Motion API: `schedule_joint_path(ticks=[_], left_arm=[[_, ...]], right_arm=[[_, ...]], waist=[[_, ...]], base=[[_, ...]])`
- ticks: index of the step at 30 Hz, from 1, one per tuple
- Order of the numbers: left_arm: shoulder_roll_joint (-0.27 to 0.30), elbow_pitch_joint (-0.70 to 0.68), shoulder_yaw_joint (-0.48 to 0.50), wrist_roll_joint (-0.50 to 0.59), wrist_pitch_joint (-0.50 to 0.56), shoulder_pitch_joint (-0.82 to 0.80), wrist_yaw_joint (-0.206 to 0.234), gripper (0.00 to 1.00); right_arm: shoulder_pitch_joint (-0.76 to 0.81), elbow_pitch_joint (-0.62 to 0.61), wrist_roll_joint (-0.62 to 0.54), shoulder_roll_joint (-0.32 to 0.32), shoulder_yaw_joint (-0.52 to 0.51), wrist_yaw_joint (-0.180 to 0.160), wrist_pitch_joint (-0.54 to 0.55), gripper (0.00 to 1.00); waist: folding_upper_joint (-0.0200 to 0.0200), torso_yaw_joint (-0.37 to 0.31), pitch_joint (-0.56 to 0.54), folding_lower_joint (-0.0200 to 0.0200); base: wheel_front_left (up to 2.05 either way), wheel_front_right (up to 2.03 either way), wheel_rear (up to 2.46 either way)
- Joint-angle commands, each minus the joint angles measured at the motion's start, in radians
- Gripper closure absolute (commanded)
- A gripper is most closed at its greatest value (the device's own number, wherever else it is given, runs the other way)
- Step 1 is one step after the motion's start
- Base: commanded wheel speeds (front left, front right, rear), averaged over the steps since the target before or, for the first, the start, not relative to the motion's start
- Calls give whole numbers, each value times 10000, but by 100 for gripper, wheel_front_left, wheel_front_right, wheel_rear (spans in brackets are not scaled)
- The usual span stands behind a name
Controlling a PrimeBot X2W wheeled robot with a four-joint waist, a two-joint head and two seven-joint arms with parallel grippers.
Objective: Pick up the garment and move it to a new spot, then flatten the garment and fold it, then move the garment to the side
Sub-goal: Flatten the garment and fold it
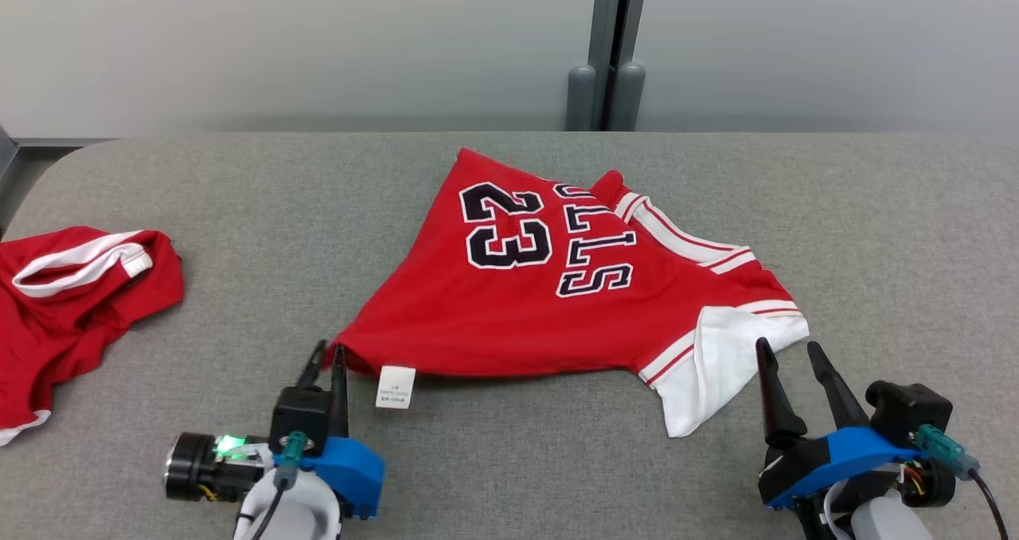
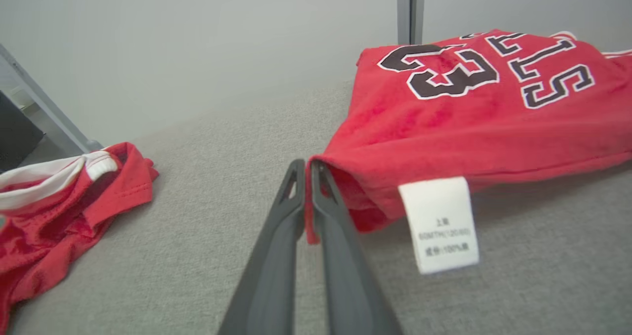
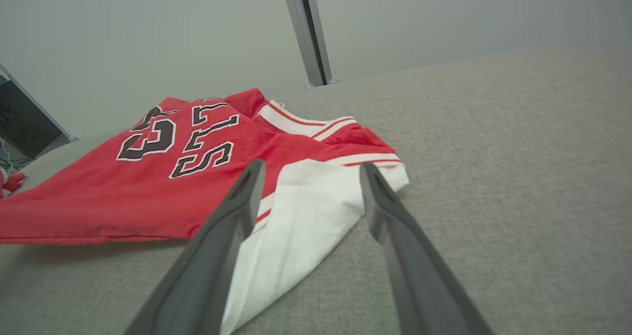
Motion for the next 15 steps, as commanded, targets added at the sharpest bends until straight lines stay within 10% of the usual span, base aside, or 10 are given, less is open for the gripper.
schedule_joint_path(ticks=[1,15], left_arm=[[-4,-15,344,-120,-27,251,203,0],[-1123,-140,1618,55,-28,1124,-28,0]], right_arm=[[-143,22,-42,-37,-31,5,-4,0],[-1337,1223,-1239,-40,-441,3,-4,0]], waist=[[1,-10,73,0],[1,784,862,0]], base=[[0,0,0],[0,0,0]])
